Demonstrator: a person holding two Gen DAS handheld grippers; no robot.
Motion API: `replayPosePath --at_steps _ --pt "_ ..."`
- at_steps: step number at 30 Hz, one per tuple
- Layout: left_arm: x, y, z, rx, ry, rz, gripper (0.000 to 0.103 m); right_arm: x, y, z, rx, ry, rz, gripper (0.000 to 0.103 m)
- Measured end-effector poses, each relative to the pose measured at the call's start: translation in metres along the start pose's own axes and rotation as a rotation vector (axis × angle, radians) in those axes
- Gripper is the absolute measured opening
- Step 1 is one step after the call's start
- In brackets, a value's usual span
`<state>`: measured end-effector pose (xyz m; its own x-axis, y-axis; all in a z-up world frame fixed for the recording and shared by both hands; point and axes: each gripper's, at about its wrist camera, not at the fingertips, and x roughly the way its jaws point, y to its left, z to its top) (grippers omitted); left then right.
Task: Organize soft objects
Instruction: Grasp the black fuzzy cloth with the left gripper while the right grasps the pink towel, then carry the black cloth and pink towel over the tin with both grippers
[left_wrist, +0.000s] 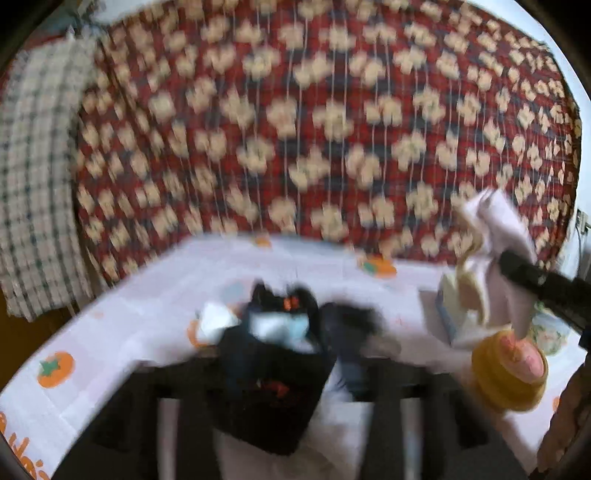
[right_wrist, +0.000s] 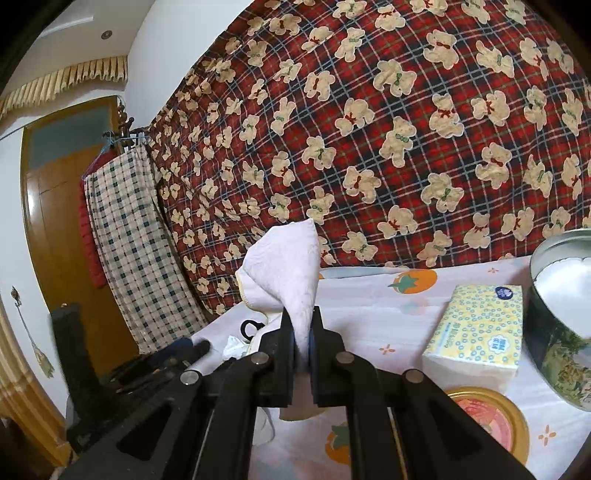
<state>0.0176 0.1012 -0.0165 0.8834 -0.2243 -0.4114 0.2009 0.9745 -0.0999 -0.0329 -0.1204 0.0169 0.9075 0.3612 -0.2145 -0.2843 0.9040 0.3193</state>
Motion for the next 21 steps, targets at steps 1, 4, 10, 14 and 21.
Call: replayPosePath --at_steps 1,4,10,14,21 --pt "0.006 0.001 -0.001 0.006 0.048 -0.017 0.091 0.0 0.0 0.0 -0.003 0.003 -0.005 0.007" --pt "0.017 -0.007 -0.003 0.087 0.115 -0.011 0.091 0.003 -0.003 -0.001 0.013 0.026 -0.007 0.007" --pt "0.06 -0.008 -0.008 0.117 0.299 0.109 0.071 0.003 -0.003 -0.001 0.014 0.03 -0.015 0.007" --pt "0.066 0.003 -0.01 0.051 0.337 0.092 0.041 0.004 -0.005 0.0 0.021 0.037 -0.013 0.007" --pt "0.029 -0.002 -0.004 0.068 0.149 0.084 0.031 0.002 -0.004 0.0 0.009 0.025 -0.022 0.007"
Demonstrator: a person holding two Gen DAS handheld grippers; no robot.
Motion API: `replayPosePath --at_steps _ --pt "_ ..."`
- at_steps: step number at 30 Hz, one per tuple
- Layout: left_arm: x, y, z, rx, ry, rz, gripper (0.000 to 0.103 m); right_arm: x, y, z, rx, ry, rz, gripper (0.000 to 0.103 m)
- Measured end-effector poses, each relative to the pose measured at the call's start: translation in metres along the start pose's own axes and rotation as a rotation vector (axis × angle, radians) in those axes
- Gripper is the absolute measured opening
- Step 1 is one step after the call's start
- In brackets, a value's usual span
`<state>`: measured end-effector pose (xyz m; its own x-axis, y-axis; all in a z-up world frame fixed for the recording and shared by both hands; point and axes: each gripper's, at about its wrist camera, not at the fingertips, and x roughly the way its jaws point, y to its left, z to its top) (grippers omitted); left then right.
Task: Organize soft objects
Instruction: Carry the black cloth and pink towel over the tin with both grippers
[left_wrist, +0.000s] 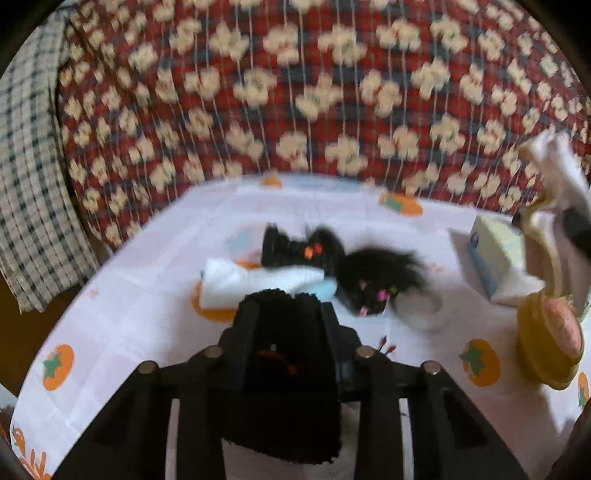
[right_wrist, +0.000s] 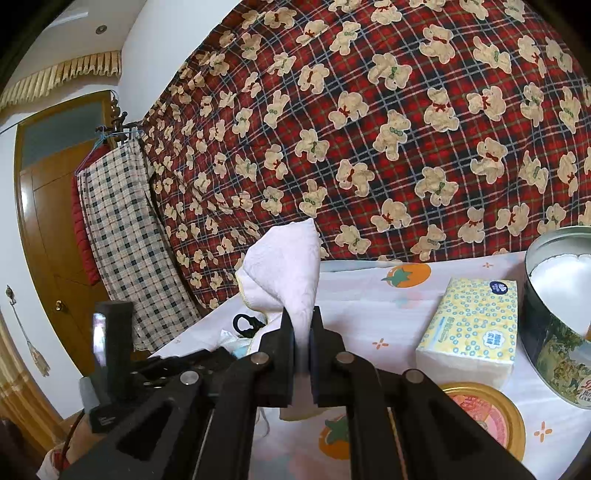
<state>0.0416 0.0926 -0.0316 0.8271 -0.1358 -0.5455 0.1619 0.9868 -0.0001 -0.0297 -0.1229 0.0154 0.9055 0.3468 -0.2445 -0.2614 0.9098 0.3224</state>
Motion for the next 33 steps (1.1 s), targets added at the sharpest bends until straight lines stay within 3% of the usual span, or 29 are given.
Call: replayPosePath --at_steps 3,8,13,23,33 --pt "-0.021 0.004 -0.002 -0.02 -0.107 -0.001 0.031 -0.001 -0.001 0.001 0.009 -0.004 0.002 0.007" --pt "-0.041 0.01 -0.005 -0.111 -0.193 -0.037 0.031 -0.007 -0.001 0.003 0.015 -0.03 0.013 0.007" --pt "-0.06 -0.012 -0.005 -0.12 -0.264 -0.058 0.031 -0.013 -0.004 0.005 0.018 -0.048 0.009 0.007" --pt "-0.068 -0.081 0.001 -0.087 -0.291 -0.181 0.031 -0.039 -0.025 0.009 -0.003 -0.087 -0.04 0.007" --pt "-0.08 -0.138 0.01 -0.06 -0.32 -0.3 0.031 -0.076 -0.075 0.018 0.013 -0.129 -0.137 0.007"
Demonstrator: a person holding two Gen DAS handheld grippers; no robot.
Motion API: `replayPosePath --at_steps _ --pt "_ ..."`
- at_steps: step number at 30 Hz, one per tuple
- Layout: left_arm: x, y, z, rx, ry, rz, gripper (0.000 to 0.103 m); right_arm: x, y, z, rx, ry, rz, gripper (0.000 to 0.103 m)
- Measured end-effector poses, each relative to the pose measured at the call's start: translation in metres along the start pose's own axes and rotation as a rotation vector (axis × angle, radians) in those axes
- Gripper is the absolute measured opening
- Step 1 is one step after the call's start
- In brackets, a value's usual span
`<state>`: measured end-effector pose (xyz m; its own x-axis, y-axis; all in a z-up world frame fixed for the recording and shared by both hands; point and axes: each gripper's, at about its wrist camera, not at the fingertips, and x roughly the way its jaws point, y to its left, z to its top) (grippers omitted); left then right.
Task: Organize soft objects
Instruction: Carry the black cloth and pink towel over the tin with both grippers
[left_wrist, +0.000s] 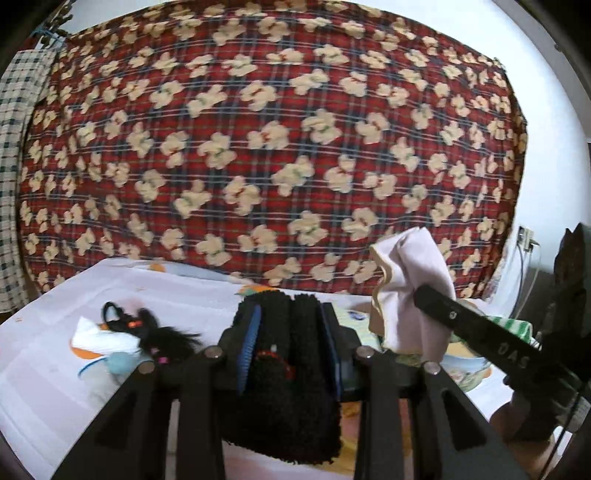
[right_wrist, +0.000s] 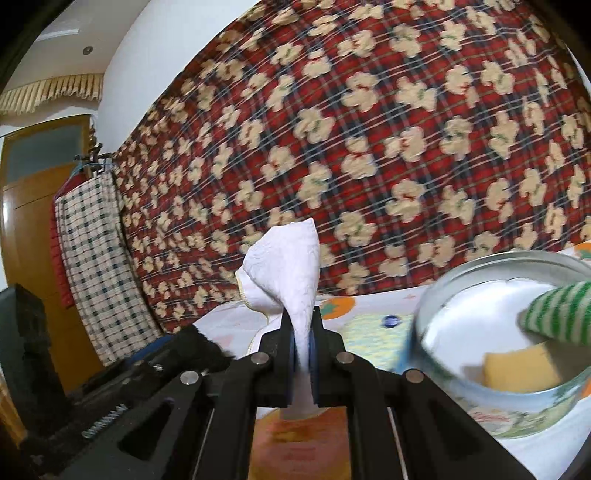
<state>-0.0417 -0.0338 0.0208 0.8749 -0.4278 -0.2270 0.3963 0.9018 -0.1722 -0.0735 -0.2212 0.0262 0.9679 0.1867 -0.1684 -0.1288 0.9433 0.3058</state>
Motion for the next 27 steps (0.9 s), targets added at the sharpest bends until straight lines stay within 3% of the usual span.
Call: replayPosePath --at_steps 13,27 --pt "0.02 -0.075 0.009 0.036 -0.001 -0.133 0.032 -0.034 -0.079 0.02 0.043 -0.044 -0.137 0.007" --pt "0.055 -0.137 0.001 0.068 0.044 -0.21 0.031 -0.06 -0.137 0.039 0.084 -0.096 -0.25 0.007"
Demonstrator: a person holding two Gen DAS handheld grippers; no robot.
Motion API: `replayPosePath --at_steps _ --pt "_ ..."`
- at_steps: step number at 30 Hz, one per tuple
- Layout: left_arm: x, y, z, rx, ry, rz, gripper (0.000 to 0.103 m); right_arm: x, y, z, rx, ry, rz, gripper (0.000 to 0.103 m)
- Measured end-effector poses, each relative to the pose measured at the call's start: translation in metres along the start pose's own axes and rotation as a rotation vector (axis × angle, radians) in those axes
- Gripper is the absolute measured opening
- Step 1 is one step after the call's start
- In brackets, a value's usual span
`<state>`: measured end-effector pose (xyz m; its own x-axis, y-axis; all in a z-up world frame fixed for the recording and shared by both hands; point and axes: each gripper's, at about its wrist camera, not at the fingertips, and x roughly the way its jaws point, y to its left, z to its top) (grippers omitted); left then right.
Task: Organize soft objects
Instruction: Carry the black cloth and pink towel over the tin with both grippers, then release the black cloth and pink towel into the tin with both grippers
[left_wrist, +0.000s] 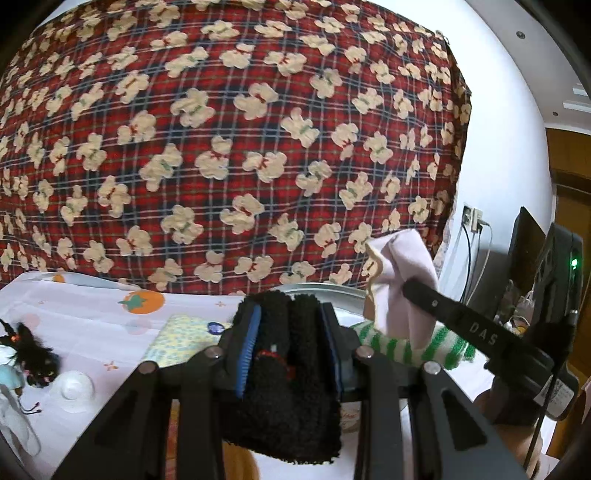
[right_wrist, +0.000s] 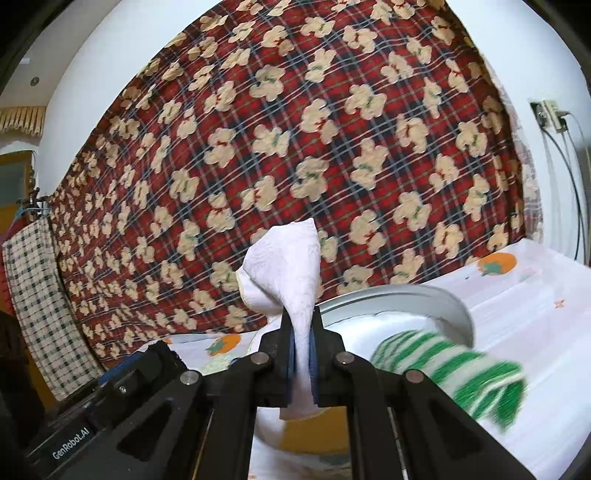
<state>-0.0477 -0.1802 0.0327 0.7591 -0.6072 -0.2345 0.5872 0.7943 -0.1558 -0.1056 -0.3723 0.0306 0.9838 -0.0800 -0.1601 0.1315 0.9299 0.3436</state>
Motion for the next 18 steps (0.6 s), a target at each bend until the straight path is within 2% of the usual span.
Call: replayPosePath --at_steps 9,15,18 --pt "0.031 -0.018 -0.005 0.009 0.036 -0.015 0.032 -0.004 -0.035 0.014 -0.028 -0.035 -0.107 0.007" --pt "0.059 -0.033 -0.005 0.001 0.071 -0.022 0.031 0.014 -0.04 0.013 -0.107 0.012 -0.182 0.007" --pt "0.07 -0.043 -0.007 0.028 0.079 -0.018 0.032 0.024 -0.042 0.01 -0.134 0.045 -0.194 0.007"
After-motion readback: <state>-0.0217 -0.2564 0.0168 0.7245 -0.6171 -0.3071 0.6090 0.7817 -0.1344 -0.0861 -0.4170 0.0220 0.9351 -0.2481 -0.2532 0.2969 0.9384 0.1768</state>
